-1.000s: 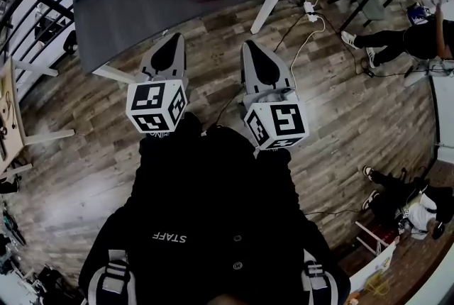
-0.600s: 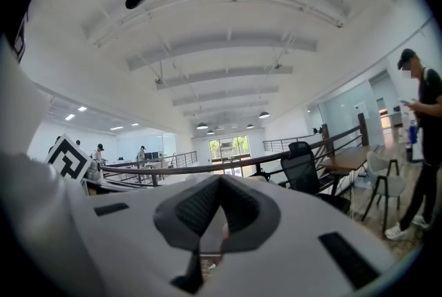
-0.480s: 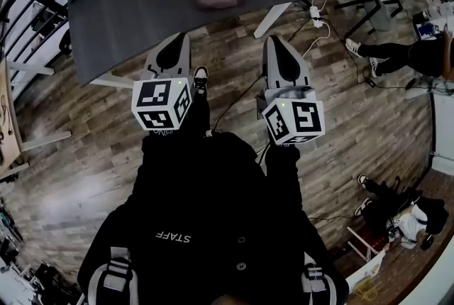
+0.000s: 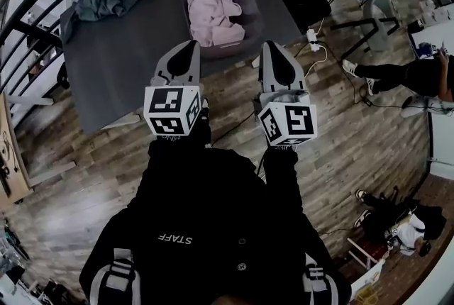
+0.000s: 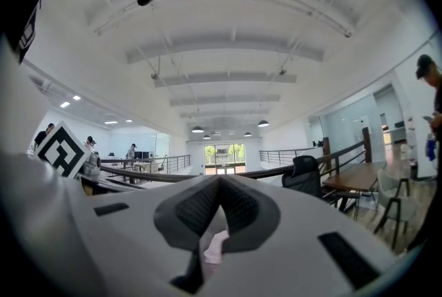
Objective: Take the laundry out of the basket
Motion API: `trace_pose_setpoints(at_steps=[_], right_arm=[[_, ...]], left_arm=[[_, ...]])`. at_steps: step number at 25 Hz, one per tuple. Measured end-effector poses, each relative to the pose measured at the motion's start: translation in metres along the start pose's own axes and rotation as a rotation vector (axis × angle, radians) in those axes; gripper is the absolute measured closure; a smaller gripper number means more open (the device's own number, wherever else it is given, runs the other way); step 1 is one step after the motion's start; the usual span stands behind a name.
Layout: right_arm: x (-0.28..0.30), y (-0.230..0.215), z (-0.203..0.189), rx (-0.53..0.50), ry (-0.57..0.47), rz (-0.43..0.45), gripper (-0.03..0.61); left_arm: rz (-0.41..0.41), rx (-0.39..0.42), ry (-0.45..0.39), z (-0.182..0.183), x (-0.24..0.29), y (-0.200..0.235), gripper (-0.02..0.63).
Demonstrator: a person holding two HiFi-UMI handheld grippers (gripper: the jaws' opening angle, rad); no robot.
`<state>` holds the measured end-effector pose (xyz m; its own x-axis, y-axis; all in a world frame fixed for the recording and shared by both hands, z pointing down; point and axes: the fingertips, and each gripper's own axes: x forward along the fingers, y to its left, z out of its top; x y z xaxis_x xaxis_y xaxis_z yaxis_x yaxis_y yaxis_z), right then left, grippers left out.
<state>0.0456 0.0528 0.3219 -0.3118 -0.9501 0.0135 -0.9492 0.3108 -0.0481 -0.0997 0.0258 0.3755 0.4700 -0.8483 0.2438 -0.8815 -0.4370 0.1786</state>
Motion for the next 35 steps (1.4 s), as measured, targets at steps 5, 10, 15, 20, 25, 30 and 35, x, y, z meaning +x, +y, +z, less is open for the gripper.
trace_pose_setpoints(at_steps=[5,10,15,20,25,30,35], right_arm=[[0.06,-0.014,0.001,0.004,0.014,0.0,0.566],[0.106,-0.028,-0.009,0.01,0.056,-0.026,0.566],[0.14,-0.037,-0.024,-0.003,0.117,-0.054,0.566],[0.159,-0.047,-0.049,0.013,0.196,-0.064,0.566],[0.184,-0.058,-0.073,0.039,0.248,-0.018,0.566],[0.2,-0.068,-0.096,0.062,0.309,0.051,0.566],[0.214,-0.083,-0.118,0.093,0.396,0.08,0.566]], left_arm=[[-0.023,0.009,0.015,0.017,0.053,0.024,0.614],[-0.053,-0.032,0.031,0.022,0.099,0.047,0.614],[-0.077,-0.057,0.088,0.015,0.137,0.065,0.614],[-0.063,-0.067,0.16,-0.001,0.163,0.066,0.614],[-0.006,-0.104,0.224,-0.021,0.187,0.069,0.614],[0.094,-0.153,0.287,-0.042,0.203,0.072,0.614],[0.144,-0.183,0.333,-0.052,0.222,0.068,0.614]])
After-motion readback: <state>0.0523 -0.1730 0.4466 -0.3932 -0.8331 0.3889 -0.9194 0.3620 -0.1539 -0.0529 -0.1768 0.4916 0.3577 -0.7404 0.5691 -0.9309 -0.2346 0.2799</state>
